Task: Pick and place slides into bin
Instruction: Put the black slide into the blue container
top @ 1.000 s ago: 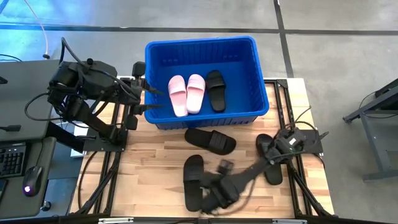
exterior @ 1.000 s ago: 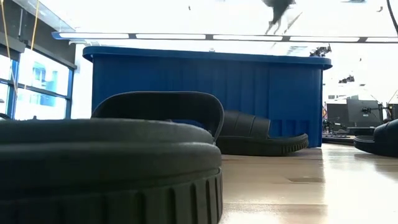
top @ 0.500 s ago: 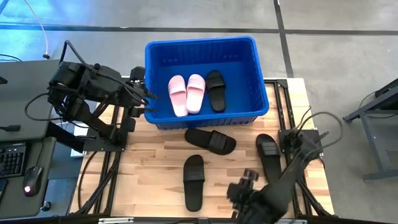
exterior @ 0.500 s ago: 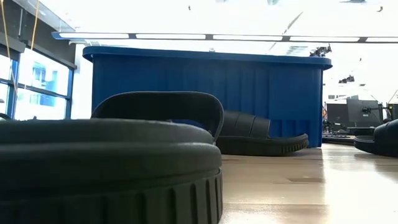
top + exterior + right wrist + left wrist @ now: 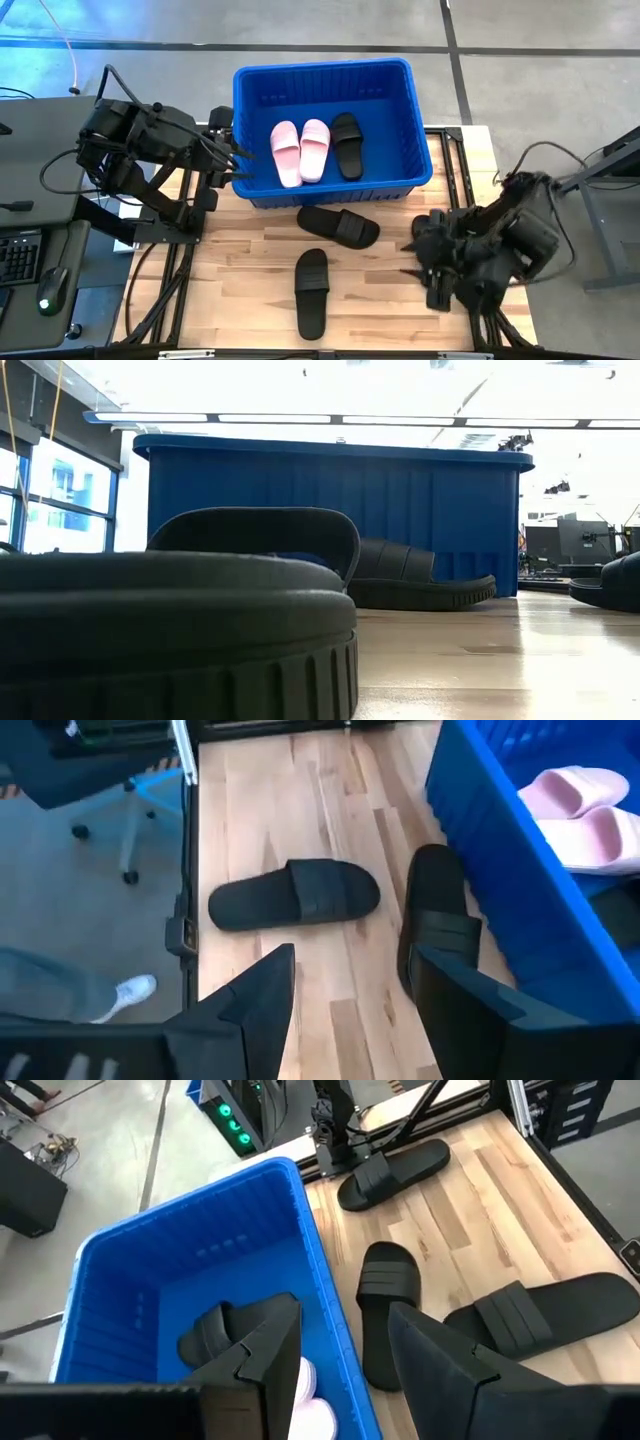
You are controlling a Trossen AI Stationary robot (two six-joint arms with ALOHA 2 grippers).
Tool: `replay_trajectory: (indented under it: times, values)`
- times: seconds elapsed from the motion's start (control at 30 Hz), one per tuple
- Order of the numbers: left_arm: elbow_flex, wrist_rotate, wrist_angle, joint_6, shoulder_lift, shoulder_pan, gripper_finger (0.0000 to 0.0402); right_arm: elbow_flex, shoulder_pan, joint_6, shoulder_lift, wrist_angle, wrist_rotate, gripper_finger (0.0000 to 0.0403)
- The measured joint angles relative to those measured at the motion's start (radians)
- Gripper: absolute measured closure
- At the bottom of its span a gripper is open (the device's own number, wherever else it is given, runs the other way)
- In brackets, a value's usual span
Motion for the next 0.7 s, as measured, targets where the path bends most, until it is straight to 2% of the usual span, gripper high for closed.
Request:
replay_trajectory:
  times: [0.23, 0.3, 0.43, 0.5, 0.6, 0.7]
  values:
    - [0.000, -0.036, 0.000, 0.078, 0.000, 0.000, 0.0259, -0.279, -0.024, 0.068, -0.228, -0.006, -0.024, 0.0215]
    - [0.000, -0.074, 0.000, 0.087, 0.000, 0.000, 0.0259, -0.367, -0.027, 0.146, -0.316, -0.008, -0.005, 0.0215]
    - [0.000, -0.116, 0.000, 0.092, 0.000, 0.000, 0.0259, -0.606, -0.026, 0.406, -0.470, 0.037, 0.100, 0.0215]
    - [0.000, -0.119, 0.000, 0.092, 0.001, 0.000, 0.0259, -0.765, -0.025, 0.433, -0.516, 0.116, 0.051, 0.0215]
    - [0.000, -0.119, 0.002, 0.092, 0.009, 0.000, 0.0259, -0.986, -0.024, 0.428, -0.527, 0.315, -0.095, 0.0215]
    - [0.000, -0.126, 0.005, 0.092, 0.019, 0.000, 0.0259, -1.135, -0.024, 0.402, -0.516, 0.482, -0.189, 0.0218]
